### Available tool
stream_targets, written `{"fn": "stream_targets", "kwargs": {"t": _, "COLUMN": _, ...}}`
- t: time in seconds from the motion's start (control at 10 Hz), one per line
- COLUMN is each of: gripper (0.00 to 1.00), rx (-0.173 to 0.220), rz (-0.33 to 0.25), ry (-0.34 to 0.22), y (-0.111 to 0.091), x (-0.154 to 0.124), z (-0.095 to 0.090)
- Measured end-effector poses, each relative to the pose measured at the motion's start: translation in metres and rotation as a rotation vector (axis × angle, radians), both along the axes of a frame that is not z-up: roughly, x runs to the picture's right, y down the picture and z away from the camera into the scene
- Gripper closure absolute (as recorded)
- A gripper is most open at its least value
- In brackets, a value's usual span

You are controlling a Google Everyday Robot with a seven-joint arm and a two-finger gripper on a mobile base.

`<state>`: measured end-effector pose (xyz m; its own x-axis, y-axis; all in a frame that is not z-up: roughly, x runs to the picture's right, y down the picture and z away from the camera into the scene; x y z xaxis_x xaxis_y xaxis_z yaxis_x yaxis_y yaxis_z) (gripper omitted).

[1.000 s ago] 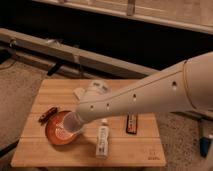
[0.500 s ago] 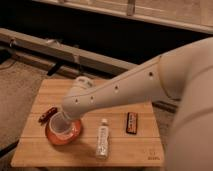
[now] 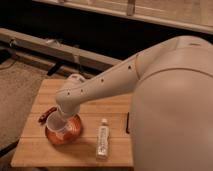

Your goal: Place the ceramic cup in the ceramic bowl

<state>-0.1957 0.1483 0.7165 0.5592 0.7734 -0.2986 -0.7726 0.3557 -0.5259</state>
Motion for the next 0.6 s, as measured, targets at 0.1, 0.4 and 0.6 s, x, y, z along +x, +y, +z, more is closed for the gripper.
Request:
{"fn": "stream_targets", "kwargs": {"t": 0.1, "gripper": 0.53, "rx": -0.012, "rz": -0.008, "ry": 0.003, "y": 0.003, "x": -0.003, "z": 0.004}}
{"fn": "stream_targets", "kwargs": {"t": 0.4, "gripper": 0.25, "rx": -0.035, "rz": -0.031, "ry": 0.015, "y": 0.013, "x": -0.007, "z": 0.015}}
{"fn": "stream_targets", "kwargs": {"t": 0.6, "gripper": 0.20, "rx": -0.046, "rz": -0.041, "ry": 0.019, "y": 0.018, "x": -0.010, "z": 0.020}}
